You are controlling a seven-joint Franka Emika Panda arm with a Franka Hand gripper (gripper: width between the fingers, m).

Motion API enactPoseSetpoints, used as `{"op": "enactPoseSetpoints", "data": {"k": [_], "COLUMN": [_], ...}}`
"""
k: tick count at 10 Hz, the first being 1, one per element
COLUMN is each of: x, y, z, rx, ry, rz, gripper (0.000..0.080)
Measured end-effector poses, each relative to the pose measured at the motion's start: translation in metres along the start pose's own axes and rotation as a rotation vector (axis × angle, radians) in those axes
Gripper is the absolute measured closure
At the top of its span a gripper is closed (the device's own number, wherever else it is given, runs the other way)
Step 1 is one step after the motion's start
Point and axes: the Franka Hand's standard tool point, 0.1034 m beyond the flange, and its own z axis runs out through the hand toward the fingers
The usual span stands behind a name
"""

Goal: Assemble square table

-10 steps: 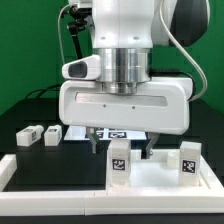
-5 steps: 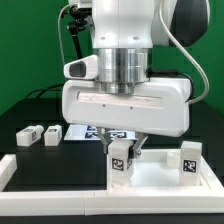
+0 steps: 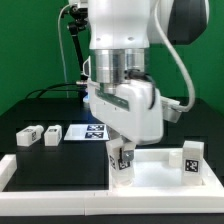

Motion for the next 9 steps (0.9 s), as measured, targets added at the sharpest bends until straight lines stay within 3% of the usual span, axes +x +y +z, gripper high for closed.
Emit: {"op": "enactPoseSetpoints", "data": {"k": [3, 6, 8, 9], "x": [-0.006, -0.011, -0.016, -0.016], "y": [0.0, -0.002, 0.001, 0.002], "z": [0.002, 0.003, 0.005, 0.004], "rx": [0.047, 0.048, 0.012, 0.003], "ry": [-0.048, -0.048, -0.043, -0.038], "rz": [0.477, 0.595, 0.362, 0.195], "gripper": [0.0509, 0.0508, 0.0266, 0.0266]}}
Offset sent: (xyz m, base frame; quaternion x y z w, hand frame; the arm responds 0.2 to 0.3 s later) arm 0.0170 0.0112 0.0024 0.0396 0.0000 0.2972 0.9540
